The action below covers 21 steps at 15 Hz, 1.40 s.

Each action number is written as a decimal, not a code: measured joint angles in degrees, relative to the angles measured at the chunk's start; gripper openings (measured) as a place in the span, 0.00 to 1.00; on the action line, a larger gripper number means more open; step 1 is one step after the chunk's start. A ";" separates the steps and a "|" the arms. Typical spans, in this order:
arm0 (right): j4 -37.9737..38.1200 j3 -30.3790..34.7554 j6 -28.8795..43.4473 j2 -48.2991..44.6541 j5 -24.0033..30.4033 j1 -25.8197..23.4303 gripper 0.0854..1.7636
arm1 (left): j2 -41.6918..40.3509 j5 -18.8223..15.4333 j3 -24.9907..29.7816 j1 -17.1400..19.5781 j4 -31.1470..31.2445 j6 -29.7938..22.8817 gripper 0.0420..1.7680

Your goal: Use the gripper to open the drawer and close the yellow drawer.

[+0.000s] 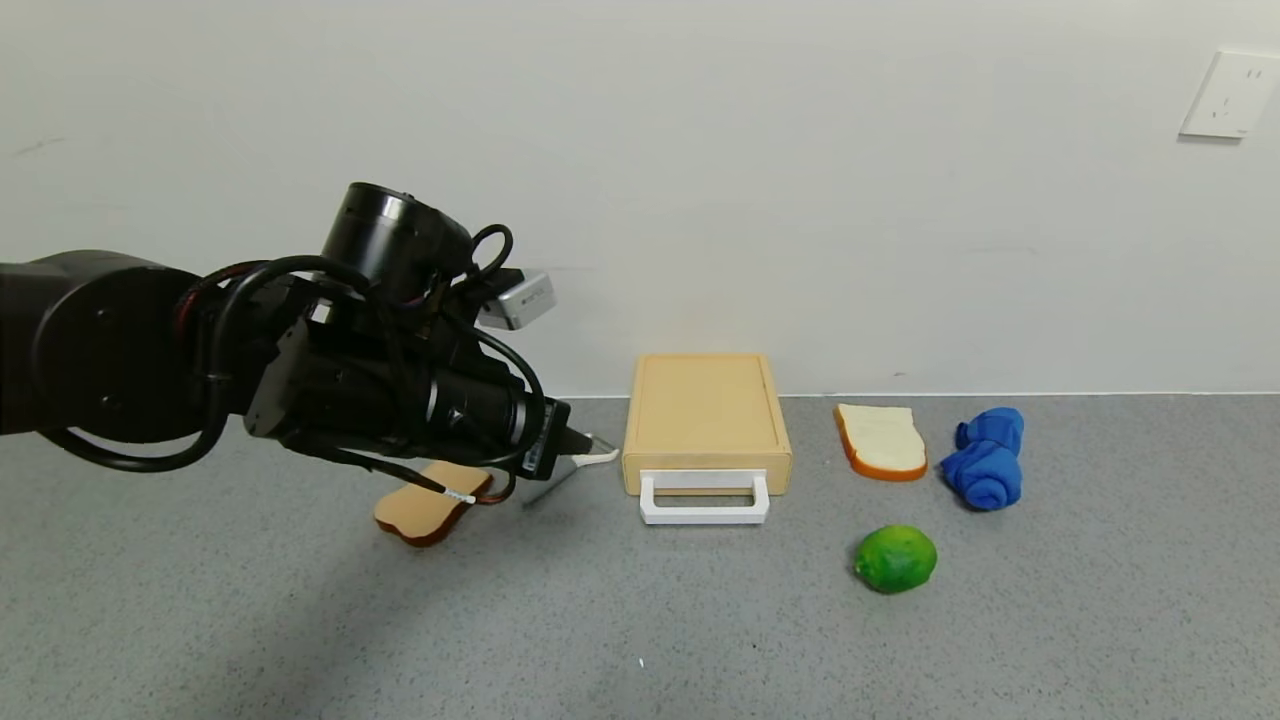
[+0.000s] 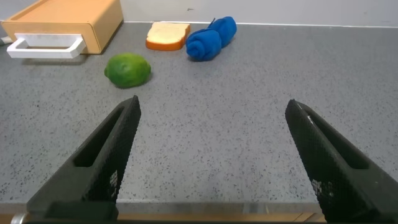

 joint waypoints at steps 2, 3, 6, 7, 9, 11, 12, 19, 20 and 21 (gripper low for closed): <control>-0.02 0.00 -0.02 0.00 0.00 0.00 0.97 | -0.38 -0.09 0.94 0.06 -1.16 0.02 0.38; -0.02 0.00 0.00 0.00 0.00 0.00 0.97 | -0.41 -0.06 1.38 0.02 -1.87 0.07 0.45; -0.02 0.00 0.00 0.00 0.00 0.00 0.97 | -0.35 0.13 2.17 -0.11 -2.83 0.02 0.62; -0.02 0.00 -0.02 0.00 0.00 0.00 0.97 | -0.27 0.49 2.19 -0.09 -2.89 0.00 0.66; 0.00 0.00 0.00 0.00 -0.02 0.00 0.97 | -0.27 0.72 2.28 -0.05 -2.89 -0.26 0.73; 0.00 0.00 0.00 0.00 0.00 0.00 0.97 | -0.66 2.06 3.13 0.24 -2.95 -0.52 0.78; 0.00 0.00 0.05 0.00 0.00 0.00 0.97 | -1.13 2.50 3.91 0.55 -3.80 -0.52 0.80; -0.02 0.00 0.02 0.00 0.00 0.00 0.97 | -9.48 8.37 21.88 4.39 -25.78 -0.34 0.90; 0.00 0.00 0.00 0.00 0.00 0.00 0.97 | -11.36 11.14 24.59 4.74 -27.49 -0.34 0.91; 0.00 0.00 -0.02 0.00 0.00 0.00 0.97 | -13.56 13.04 26.95 4.94 -28.16 -0.33 0.92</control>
